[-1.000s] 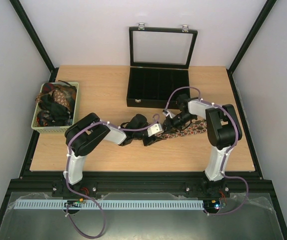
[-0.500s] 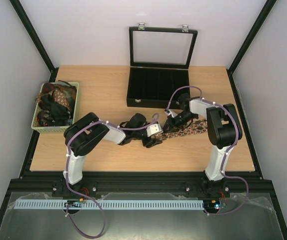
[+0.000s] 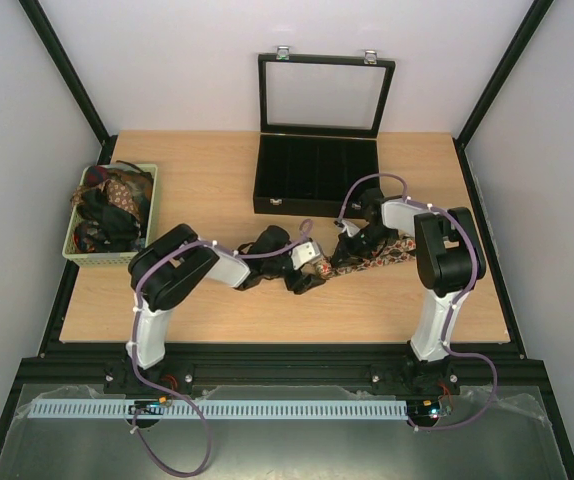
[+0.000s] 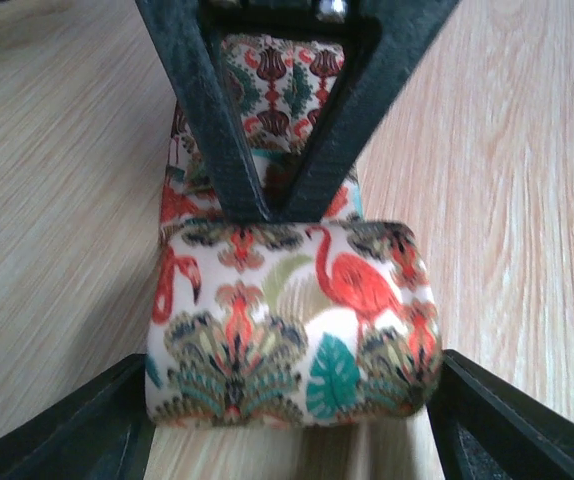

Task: Roll the ties
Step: Roll the tie at the center of the board.

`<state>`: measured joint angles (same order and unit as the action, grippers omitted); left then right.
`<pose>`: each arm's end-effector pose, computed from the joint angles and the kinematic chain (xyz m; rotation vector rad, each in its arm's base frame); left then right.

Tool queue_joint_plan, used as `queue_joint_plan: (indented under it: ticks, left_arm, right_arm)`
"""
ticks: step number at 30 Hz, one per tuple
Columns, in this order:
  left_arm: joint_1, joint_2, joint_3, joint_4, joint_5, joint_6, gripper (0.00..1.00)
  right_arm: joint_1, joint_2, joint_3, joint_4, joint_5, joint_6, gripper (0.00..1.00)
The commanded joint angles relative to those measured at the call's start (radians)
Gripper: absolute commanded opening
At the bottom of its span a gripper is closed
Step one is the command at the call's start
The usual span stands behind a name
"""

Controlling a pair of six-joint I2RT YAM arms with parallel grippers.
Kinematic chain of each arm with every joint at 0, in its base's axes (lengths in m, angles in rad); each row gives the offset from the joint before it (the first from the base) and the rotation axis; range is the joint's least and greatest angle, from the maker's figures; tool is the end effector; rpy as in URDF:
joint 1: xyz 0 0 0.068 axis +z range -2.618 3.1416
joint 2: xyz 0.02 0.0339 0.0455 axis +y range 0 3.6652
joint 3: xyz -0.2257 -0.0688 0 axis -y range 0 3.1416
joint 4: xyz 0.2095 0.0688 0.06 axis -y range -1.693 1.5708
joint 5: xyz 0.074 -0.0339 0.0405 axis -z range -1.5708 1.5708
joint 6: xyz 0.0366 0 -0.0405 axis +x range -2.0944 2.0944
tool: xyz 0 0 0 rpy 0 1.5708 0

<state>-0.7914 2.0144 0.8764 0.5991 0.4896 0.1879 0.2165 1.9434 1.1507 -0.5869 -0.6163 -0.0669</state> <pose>0.2341 -0.2614 0.0978 1.2743 1.7463 -0.8713 0.2999 0.0876 0.1146 -0.4898 2.8163 0.9274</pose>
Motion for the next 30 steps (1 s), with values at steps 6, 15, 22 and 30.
queue_joint_plan:
  ticks: [6,15,22,30]
  left_arm:
    - [-0.020,0.101,0.089,0.074,-0.016,-0.022,0.71]
    - [-0.030,0.083,0.094,-0.095,-0.071,0.047,0.38]
    - [-0.009,0.032,0.033,-0.271,-0.104,0.106,0.34]
    - [-0.012,0.043,0.046,-0.337,-0.120,0.108,0.37]
  right_arm:
    - [0.004,0.096,-0.027,0.039,0.158,0.003,0.01]
    - [0.003,0.071,-0.034,0.026,0.103,0.031,0.02]
    - [-0.031,-0.087,-0.029,-0.016,-0.041,0.024,0.29]
    - [-0.005,-0.069,-0.005,-0.052,-0.258,0.087,0.50]
